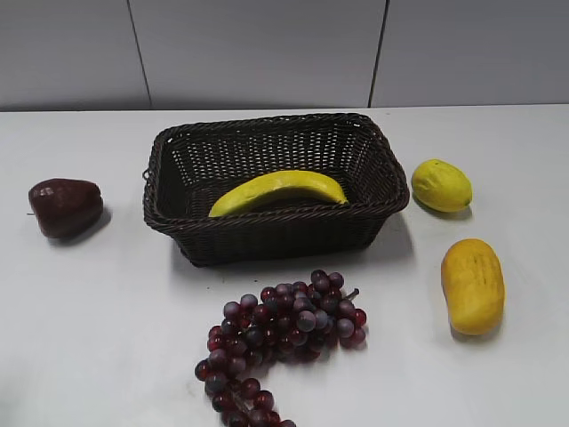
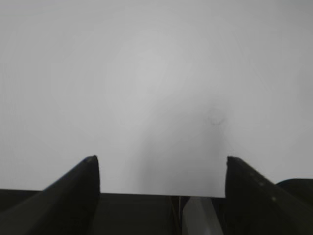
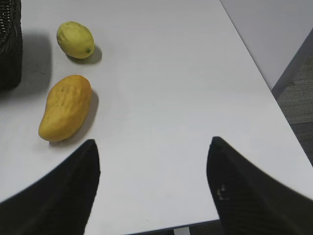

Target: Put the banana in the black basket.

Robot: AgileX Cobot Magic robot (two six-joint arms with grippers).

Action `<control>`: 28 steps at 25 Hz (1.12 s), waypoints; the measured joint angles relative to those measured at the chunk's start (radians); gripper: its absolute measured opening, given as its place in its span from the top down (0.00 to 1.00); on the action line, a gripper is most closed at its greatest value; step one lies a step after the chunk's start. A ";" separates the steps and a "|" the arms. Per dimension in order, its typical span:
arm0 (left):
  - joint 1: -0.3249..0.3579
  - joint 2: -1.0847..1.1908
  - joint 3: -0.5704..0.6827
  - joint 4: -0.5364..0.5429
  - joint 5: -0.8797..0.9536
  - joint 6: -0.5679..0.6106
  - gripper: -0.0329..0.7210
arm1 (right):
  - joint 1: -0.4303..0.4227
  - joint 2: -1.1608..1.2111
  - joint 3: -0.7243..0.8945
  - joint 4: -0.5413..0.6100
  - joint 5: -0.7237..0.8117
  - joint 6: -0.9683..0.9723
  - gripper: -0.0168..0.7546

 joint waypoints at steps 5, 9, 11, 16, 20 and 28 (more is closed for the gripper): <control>0.000 -0.298 0.031 -0.001 -0.002 0.000 0.17 | 0.000 0.000 0.000 0.000 0.000 0.000 0.26; 0.000 -0.491 0.032 0.004 -0.003 0.000 0.17 | 0.000 0.000 0.000 0.000 0.000 0.000 0.26; 0.000 -0.563 0.032 0.005 -0.003 0.000 0.17 | 0.000 0.000 0.000 0.000 0.000 0.000 0.26; 0.000 -0.638 0.056 0.008 -0.001 0.000 0.17 | 0.000 0.000 0.000 0.000 0.000 0.000 0.26; 0.000 -0.638 0.093 0.008 -0.024 0.000 0.17 | 0.000 0.000 0.000 0.000 0.000 0.000 0.26; 0.000 -0.638 0.103 -0.018 -0.058 0.005 0.17 | 0.000 0.000 0.000 0.000 0.000 0.000 0.26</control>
